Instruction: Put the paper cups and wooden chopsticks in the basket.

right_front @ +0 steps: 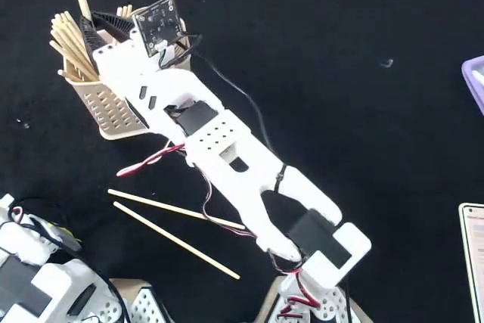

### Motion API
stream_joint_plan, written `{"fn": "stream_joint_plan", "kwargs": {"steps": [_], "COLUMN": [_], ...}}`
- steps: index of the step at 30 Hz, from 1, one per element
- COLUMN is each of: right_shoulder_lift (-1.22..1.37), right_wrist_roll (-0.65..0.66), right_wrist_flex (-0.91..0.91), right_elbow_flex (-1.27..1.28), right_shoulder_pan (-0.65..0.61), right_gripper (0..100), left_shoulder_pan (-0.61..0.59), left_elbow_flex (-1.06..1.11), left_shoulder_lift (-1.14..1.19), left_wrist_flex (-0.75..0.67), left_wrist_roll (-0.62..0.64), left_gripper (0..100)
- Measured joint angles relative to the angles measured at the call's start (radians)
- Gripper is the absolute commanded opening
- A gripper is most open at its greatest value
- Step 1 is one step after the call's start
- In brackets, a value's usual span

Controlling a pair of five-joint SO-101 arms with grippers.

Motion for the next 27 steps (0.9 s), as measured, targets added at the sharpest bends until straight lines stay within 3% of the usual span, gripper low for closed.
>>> {"fn": "stream_joint_plan", "kwargs": {"steps": [6,12,19,23,27], "right_shoulder_lift": [0.002,0.000,-0.021,-0.138,-0.311], "right_wrist_roll": [0.000,0.000,0.000,0.000,0.000], "right_wrist_flex": [0.000,0.041,0.107,0.222,0.460], "right_elbow_flex": [0.015,0.015,0.015,0.015,0.015], "right_shoulder_pan": [0.000,-0.005,-0.008,-0.009,-0.012], "right_gripper": [2.0,15.8,15.9,15.9,16.2], "left_shoulder_pan": [0.000,0.000,0.000,0.000,0.000], "left_elbow_flex": [0.000,0.000,0.000,0.000,0.000], "left_shoulder_lift": [0.000,0.000,0.000,0.000,0.000], "left_wrist_flex": [0.000,0.000,0.000,0.000,0.000], "left_wrist_roll": [0.000,0.000,0.000,0.000,0.000], "left_gripper": [22,22,22,22,22]}}
